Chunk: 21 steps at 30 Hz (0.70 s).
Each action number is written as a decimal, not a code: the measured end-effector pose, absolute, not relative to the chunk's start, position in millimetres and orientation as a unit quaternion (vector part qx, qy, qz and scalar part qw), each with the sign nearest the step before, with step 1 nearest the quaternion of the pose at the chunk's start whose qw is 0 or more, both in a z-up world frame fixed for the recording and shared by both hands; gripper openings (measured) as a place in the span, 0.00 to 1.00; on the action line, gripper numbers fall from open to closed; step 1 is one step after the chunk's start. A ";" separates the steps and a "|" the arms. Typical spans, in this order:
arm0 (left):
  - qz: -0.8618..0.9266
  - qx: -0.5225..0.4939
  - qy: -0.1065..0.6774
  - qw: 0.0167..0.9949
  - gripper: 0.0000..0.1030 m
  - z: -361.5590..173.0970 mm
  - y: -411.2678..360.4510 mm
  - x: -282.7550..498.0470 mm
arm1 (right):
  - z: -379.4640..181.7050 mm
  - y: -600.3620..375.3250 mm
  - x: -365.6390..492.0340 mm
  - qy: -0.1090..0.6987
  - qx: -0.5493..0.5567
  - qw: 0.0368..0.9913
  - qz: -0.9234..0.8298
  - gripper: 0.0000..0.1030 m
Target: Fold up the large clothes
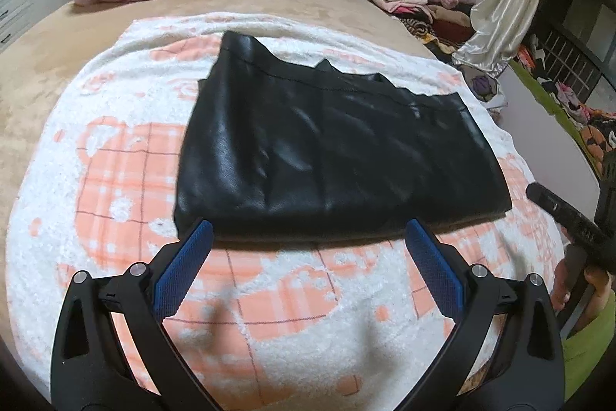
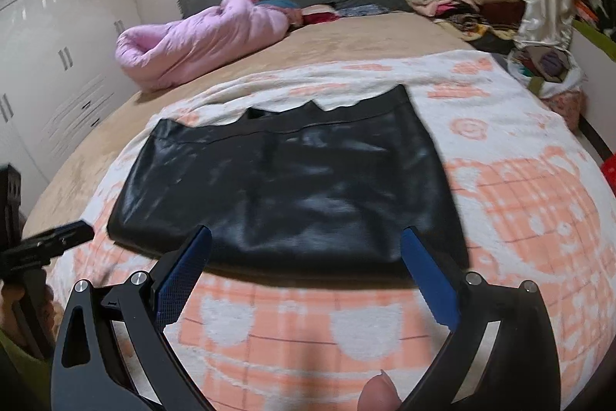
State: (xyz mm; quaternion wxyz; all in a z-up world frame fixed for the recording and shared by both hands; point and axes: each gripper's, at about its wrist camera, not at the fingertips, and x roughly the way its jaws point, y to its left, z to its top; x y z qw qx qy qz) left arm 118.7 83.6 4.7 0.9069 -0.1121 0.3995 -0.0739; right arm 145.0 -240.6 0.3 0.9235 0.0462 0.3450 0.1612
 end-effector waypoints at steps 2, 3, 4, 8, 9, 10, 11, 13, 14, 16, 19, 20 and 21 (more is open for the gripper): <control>-0.060 -0.109 0.394 0.911 0.91 6.9 88.9 121.7 | 1.1 -227.5 146.5 0.344 0.036 0.922 0.172 0.94; -0.054 -0.109 0.392 0.912 0.91 7.1 90.6 122.6 | 1.5 -217.6 147.5 0.342 0.025 0.922 0.178 0.94; -0.048 -0.115 0.392 0.912 0.91 6.8 95.1 126.0 | 1.4 -207.6 148.9 0.342 0.012 0.922 0.182 0.93; -0.028 -0.115 0.395 0.911 0.91 3.6 105.3 138.8 | -2.8 -176.4 155.8 0.343 -0.018 0.920 0.190 0.76; -0.025 -0.115 0.395 0.911 0.91 2.5 107.8 142.0 | -4.5 -171.1 158.1 0.346 -0.020 0.918 0.194 0.69; -0.020 -0.114 0.399 0.910 0.91 0.6 110.6 147.2 | -7.4 -164.5 162.0 0.351 -0.024 0.916 0.195 0.64; -0.018 -0.116 0.402 0.908 0.91 -0.8 112.6 150.4 | -10.1 -159.5 165.4 0.355 -0.029 0.914 0.193 0.56; -0.039 -0.125 0.400 0.907 0.91 -1.8 112.6 157.2 | -15.9 -152.4 172.4 0.366 -0.033 0.910 0.193 0.46; -0.048 -0.128 0.399 0.907 0.91 -2.4 111.1 160.2 | -18.6 -149.6 176.2 0.373 -0.034 0.907 0.193 0.41; -0.076 -0.127 0.399 0.905 0.81 -3.6 103.2 167.5 | -24.2 -144.1 183.3 0.383 -0.032 0.902 0.196 0.36; -0.106 -0.099 0.408 0.902 0.52 -6.2 80.8 179.9 | -37.0 -138.0 195.5 0.408 -0.039 0.892 0.190 0.29; -0.115 -0.086 0.415 0.899 0.52 -9.1 72.9 185.4 | -41.8 -137.0 199.7 0.418 -0.038 0.887 0.190 0.29; -0.120 -0.079 0.423 0.895 0.52 -12.8 67.2 191.1 | -47.7 -136.4 203.7 0.429 -0.038 0.882 0.189 0.29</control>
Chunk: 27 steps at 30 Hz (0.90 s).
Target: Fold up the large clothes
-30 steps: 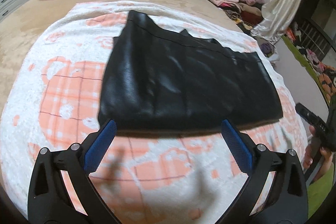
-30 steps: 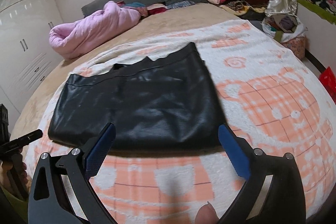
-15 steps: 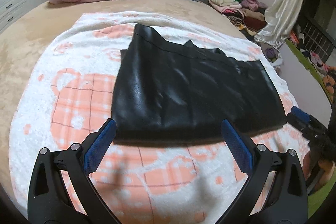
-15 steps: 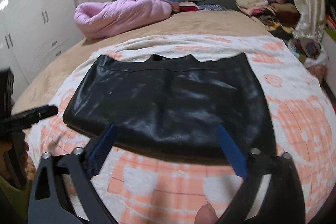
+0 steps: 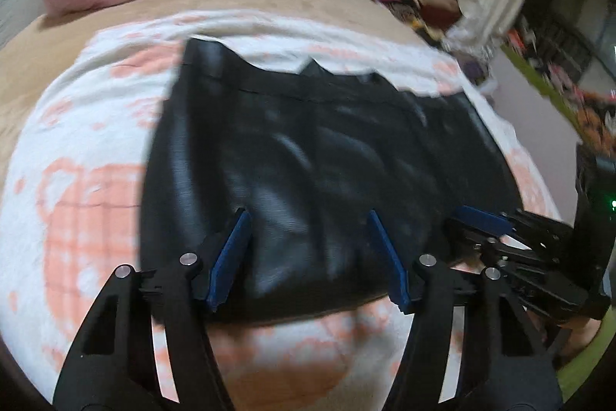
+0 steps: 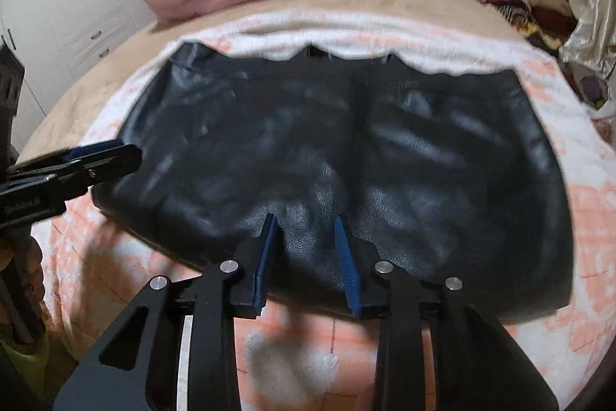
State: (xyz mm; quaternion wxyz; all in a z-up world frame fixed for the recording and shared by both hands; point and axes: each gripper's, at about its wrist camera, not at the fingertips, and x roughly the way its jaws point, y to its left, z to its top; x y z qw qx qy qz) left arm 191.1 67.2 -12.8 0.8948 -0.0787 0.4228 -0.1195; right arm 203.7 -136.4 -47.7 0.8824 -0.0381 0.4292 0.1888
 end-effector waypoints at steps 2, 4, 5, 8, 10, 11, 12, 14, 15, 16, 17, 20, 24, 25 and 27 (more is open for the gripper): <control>-0.119 -0.068 0.439 0.888 0.52 -22.2 59.1 203.0 | -56.8 -135.6 209.4 0.445 -0.039 0.874 0.190 0.29; -0.113 -0.055 0.457 0.881 0.52 -35.2 53.5 215.4 | -64.1 -138.6 214.3 0.456 -0.020 0.869 0.191 0.29; -0.111 -0.050 0.461 0.879 0.53 -40.1 51.5 219.3 | -66.8 -139.8 215.8 0.459 -0.014 0.868 0.191 0.29; -0.116 -0.049 0.465 0.876 0.57 -53.4 50.0 226.0 | -72.3 -139.9 216.6 0.457 -0.009 0.868 0.192 0.29; -0.122 -0.044 0.460 0.879 0.64 -55.4 47.2 224.3 | -70.1 -138.8 217.0 0.460 -0.012 0.866 0.195 0.29; -0.127 -0.043 0.457 0.880 0.66 -52.6 47.3 223.1 | -65.8 -139.8 218.8 0.464 -0.006 0.863 0.198 0.30; -0.130 -0.045 0.455 0.880 0.66 -49.2 48.2 222.3 | -59.4 -140.8 221.3 0.464 0.002 0.862 0.203 0.30; -0.138 -0.064 0.445 0.882 0.66 -35.4 55.1 224.5 | -42.3 -143.8 229.5 0.443 0.010 0.872 0.206 0.30; -0.134 -0.069 0.437 0.887 0.66 -27.7 59.0 226.0 | -35.6 -143.7 234.9 0.435 0.007 0.877 0.205 0.30; -0.124 -0.069 0.426 0.893 0.67 -18.4 65.7 228.7 | -28.3 -142.0 242.5 0.427 0.002 0.880 0.206 0.30; -0.117 -0.071 0.417 0.898 0.69 -11.3 72.4 232.5 | -24.5 -140.7 248.2 0.423 -0.002 0.883 0.206 0.30; -0.071 -0.070 0.402 0.910 0.76 1.3 98.9 247.9 | -14.5 -134.5 274.0 0.410 -0.013 0.889 0.203 0.30; -0.044 -0.097 0.418 0.902 0.76 -11.8 132.8 276.3 | -13.9 -126.3 310.5 0.410 -0.002 0.891 0.194 0.30; -0.047 -0.111 0.426 0.897 0.76 -18.1 139.0 282.2 | -15.5 -123.6 319.5 0.414 -0.003 0.890 0.193 0.29; -0.057 -0.139 0.436 0.887 0.76 -27.2 148.6 289.4 | -19.4 -121.0 333.8 0.418 -0.007 0.889 0.189 0.29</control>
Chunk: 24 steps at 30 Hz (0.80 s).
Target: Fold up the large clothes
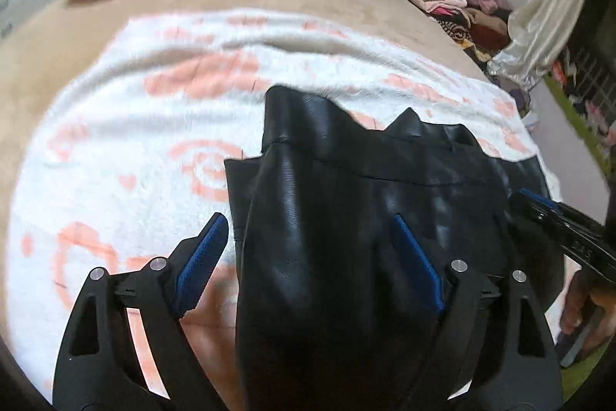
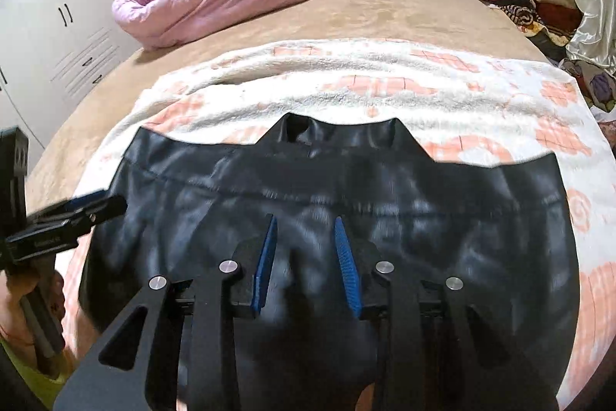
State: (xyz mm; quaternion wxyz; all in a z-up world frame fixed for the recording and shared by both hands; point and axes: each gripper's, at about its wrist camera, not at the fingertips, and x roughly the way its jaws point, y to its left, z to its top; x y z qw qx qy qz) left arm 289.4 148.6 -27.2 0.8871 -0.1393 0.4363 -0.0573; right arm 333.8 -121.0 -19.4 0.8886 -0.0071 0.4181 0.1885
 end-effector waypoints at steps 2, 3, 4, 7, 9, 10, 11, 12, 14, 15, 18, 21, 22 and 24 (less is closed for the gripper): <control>-0.053 -0.143 0.441 0.884 0.76 -32.5 153.8 292.4 | -20.0 -116.8 344.5 0.418 -0.012 0.889 0.185 0.29; -0.051 -0.141 0.444 0.884 0.76 -33.9 155.6 294.2 | -21.1 -114.0 351.5 0.420 -0.014 0.889 0.183 0.29; -0.044 -0.138 0.446 0.883 0.76 -36.3 158.0 297.6 | -22.1 -112.1 356.5 0.422 -0.016 0.889 0.179 0.29; -0.037 -0.136 0.455 0.879 0.76 -45.2 167.4 305.4 | -32.2 -110.0 373.6 0.442 -0.012 0.882 0.163 0.29; -0.037 -0.140 0.462 0.875 0.78 -51.6 170.4 310.4 | -45.5 -107.9 385.6 0.466 -0.015 0.872 0.149 0.27; -0.039 -0.140 0.467 0.872 0.78 -55.8 170.2 313.1 | -52.4 -107.3 390.2 0.477 -0.015 0.866 0.146 0.27; -0.040 -0.140 0.470 0.871 0.78 -59.0 170.4 314.3 | -60.5 -107.6 394.3 0.486 -0.012 0.862 0.145 0.27; -0.041 -0.143 0.471 0.870 0.79 -61.8 171.1 315.0 | -64.3 -107.1 395.1 0.488 -0.011 0.861 0.144 0.27; -0.041 -0.151 0.474 0.866 0.80 -67.9 173.5 315.3 | -69.5 -106.6 395.6 0.488 -0.010 0.861 0.142 0.27; -0.041 -0.152 0.474 0.866 0.80 -69.1 172.9 315.6 | -71.5 -106.7 394.9 0.486 -0.008 0.862 0.141 0.27; -0.040 -0.152 0.474 0.867 0.80 -68.3 172.5 315.5 | -73.9 -110.0 393.4 0.482 0.002 0.864 0.145 0.27; -0.041 -0.158 0.472 0.866 0.80 -62.2 172.8 313.8 | -62.4 -113.0 389.6 0.473 0.008 0.868 0.151 0.28; -0.041 -0.160 0.470 0.867 0.80 -58.4 173.5 313.0 | -54.4 -115.3 383.7 0.466 0.012 0.871 0.155 0.29; -0.041 -0.159 0.462 0.872 0.80 -50.0 174.6 312.4 | -34.7 -118.4 366.8 0.445 0.027 0.878 0.176 0.31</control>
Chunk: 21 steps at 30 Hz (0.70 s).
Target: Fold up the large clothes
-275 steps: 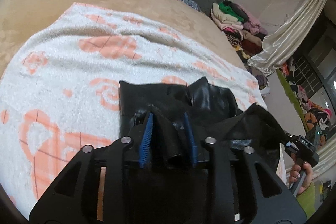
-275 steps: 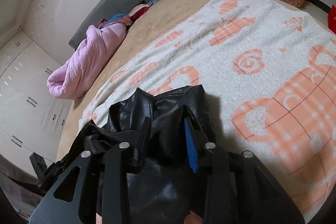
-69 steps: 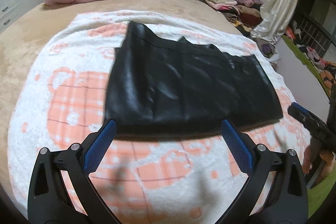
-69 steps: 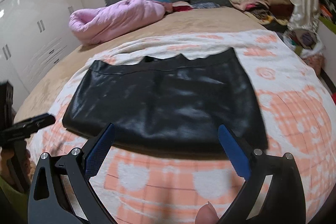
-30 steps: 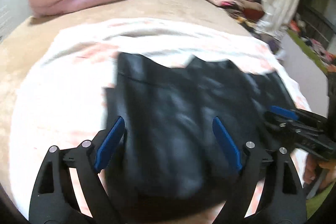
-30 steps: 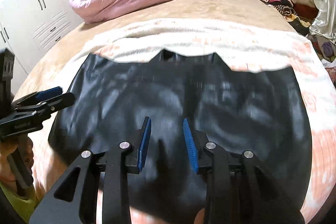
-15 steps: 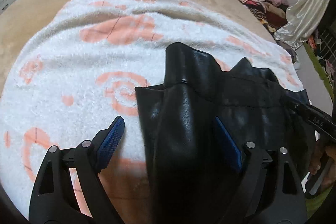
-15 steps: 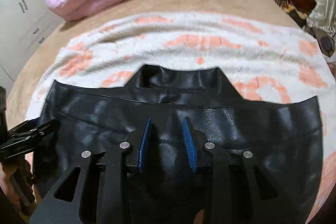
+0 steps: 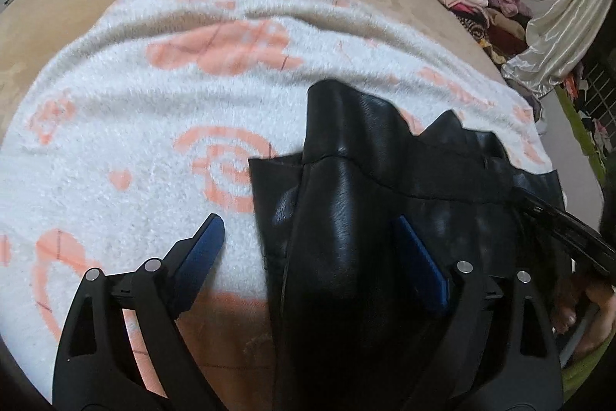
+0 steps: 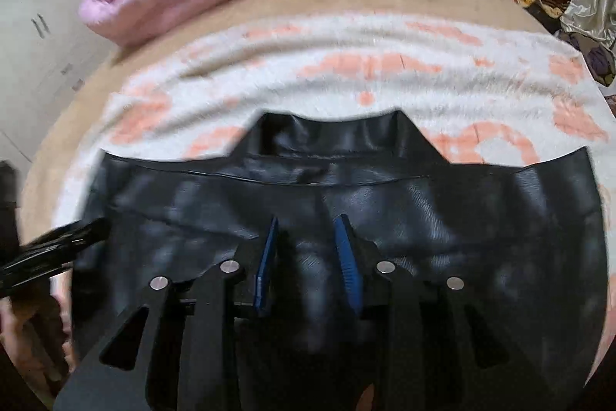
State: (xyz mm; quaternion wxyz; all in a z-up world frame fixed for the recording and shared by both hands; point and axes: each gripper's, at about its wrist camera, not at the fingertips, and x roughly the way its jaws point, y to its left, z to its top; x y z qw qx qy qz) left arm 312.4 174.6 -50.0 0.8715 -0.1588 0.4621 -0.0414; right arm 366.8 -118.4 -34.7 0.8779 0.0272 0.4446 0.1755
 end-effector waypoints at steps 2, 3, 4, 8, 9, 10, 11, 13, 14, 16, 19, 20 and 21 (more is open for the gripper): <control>-0.046 -0.162 0.458 0.873 0.83 -44.3 175.9 311.3 | -17.9 -118.5 341.6 0.427 0.020 0.884 0.188 0.31; -0.049 -0.169 0.457 0.872 0.85 -43.8 177.0 311.0 | -13.2 -118.1 330.3 0.421 0.015 0.886 0.194 0.31; -0.055 -0.178 0.459 0.869 0.87 -44.9 178.6 310.8 | -10.1 -117.4 319.1 0.417 0.009 0.887 0.198 0.31; -0.051 -0.173 0.474 0.862 0.87 -52.1 178.3 313.5 | -14.8 -116.4 276.5 0.420 -0.003 0.884 0.205 0.31; -0.051 -0.173 0.478 0.860 0.87 -54.7 177.9 314.3 | -20.1 -117.1 268.2 0.426 0.000 0.881 0.206 0.31; -0.053 -0.174 0.478 0.859 0.87 -54.6 177.8 314.3 | -26.3 -116.7 262.8 0.436 0.000 0.878 0.200 0.31; -0.055 -0.176 0.479 0.858 0.87 -55.5 177.4 314.1 | -35.8 -116.0 258.6 0.451 -0.002 0.871 0.197 0.31; -0.054 -0.175 0.480 0.858 0.89 -56.8 176.6 314.0 | -52.7 -114.2 257.2 0.473 -0.002 0.861 0.188 0.31; -0.054 -0.174 0.481 0.858 0.89 -57.1 175.7 313.7 | -59.4 -113.2 256.2 0.476 -0.003 0.860 0.185 0.31; -0.053 -0.173 0.482 0.857 0.90 -57.0 175.0 313.3 | -69.4 -113.2 254.2 0.468 0.005 0.866 0.179 0.31; -0.043 -0.158 0.474 0.865 0.91 -46.9 173.1 310.8 | -73.1 -113.3 250.4 0.454 0.013 0.873 0.176 0.31; -0.042 -0.152 0.467 0.870 0.91 -41.5 172.3 309.3 | -70.7 -113.7 248.1 0.449 0.012 0.875 0.180 0.34; -0.040 -0.149 0.459 0.875 0.91 -36.0 172.6 307.8 | -63.9 -113.6 243.9 0.442 0.012 0.877 0.187 0.45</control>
